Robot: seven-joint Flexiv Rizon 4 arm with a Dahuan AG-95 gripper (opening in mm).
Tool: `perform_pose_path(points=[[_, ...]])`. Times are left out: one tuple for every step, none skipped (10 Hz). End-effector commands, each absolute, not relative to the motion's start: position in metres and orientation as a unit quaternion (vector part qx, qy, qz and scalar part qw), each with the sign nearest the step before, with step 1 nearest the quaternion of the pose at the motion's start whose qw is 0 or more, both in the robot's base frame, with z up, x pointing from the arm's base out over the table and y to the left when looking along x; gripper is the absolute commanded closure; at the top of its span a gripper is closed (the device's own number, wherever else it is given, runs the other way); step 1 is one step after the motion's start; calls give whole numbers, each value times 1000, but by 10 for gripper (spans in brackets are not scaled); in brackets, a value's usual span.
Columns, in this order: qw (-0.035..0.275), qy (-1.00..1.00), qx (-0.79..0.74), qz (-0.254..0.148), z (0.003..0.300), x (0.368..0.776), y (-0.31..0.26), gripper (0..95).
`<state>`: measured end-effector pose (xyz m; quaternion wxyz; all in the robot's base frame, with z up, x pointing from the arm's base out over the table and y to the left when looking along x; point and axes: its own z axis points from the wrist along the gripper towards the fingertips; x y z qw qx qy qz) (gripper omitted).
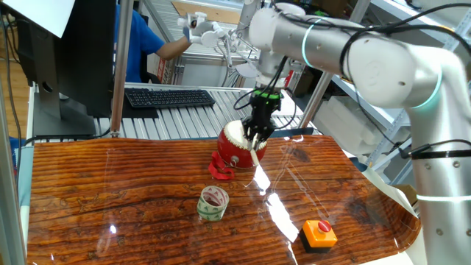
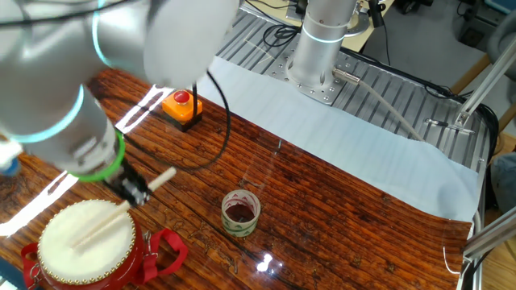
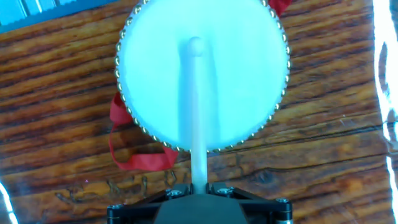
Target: Play the drum
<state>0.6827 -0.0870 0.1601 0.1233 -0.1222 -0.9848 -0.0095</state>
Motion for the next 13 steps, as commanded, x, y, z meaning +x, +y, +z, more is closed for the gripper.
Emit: perform_pose_path(points=[[125,-984,-125,-8,197,670,-89,950],[117,-985,-126,-8,201,671,-88,950],[99,-987,-128,-9,203,673,-88,950],[67,-990,-127,-13,206,677,-92,950],[55,-990,-126,-15,209,680,-94,950],[43,-991,-124,-17,213,685,-98,950],[37,-992,-123,-17,215,691,-102,950],[31,-992,-122,-15,212,699,-103,950],[28,-992,-122,-13,208,703,-102,950],[27,-992,-123,-11,204,705,-101,950],[27,-992,-123,-12,201,707,-100,950],[26,-992,-123,-12,198,709,-98,950],[25,-992,-124,-13,195,711,-97,950]])
